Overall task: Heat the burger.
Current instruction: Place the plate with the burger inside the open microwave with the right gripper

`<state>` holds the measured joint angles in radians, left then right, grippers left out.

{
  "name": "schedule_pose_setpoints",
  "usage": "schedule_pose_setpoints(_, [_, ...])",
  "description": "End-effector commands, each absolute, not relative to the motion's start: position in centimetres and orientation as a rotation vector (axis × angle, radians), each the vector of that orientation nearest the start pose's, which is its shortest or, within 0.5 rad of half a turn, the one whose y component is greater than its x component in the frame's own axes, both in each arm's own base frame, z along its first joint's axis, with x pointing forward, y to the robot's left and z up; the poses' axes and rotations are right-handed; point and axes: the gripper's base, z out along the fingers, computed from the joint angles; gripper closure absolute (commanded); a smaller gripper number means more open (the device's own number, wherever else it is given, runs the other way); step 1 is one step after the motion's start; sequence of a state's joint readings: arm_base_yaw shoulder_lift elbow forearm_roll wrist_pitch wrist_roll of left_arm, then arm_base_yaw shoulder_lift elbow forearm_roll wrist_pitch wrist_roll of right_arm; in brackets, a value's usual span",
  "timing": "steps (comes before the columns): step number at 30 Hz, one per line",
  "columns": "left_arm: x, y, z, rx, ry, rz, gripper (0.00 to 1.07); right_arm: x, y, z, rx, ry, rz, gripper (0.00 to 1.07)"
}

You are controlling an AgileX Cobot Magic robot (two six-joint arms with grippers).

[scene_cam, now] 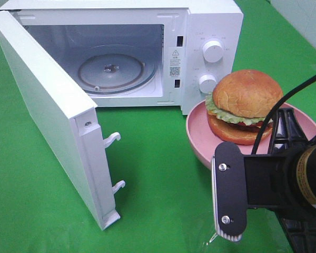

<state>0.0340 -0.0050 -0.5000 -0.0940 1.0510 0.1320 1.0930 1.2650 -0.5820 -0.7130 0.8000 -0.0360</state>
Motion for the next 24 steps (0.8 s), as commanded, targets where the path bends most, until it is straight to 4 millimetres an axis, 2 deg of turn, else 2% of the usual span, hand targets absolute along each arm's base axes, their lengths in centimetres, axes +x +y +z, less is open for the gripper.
schedule_pose_setpoints(1, [-0.8, -0.8, 27.9, 0.103, 1.988, -0.006, 0.09, 13.4, 15.6, 21.1, -1.953, 1.715, -0.62, 1.03])
schedule_pose_setpoints(6, [-0.8, -0.8, 27.9, 0.103, 1.988, -0.006, 0.09, 13.5, 16.3, 21.3, -2.02, 1.565, -0.584, 1.07])
schedule_pose_setpoints(9, [-0.8, -0.8, 27.9, 0.103, 1.988, -0.006, 0.09, 13.8, 16.4, 21.3, -2.035, 1.541, -0.554, 1.07])
schedule_pose_setpoints(24, [-0.8, -0.8, 27.9, 0.103, 1.988, -0.006, 0.09, 16.8, 15.1, 21.3, -2.125, 1.328, -0.511, 1.07])
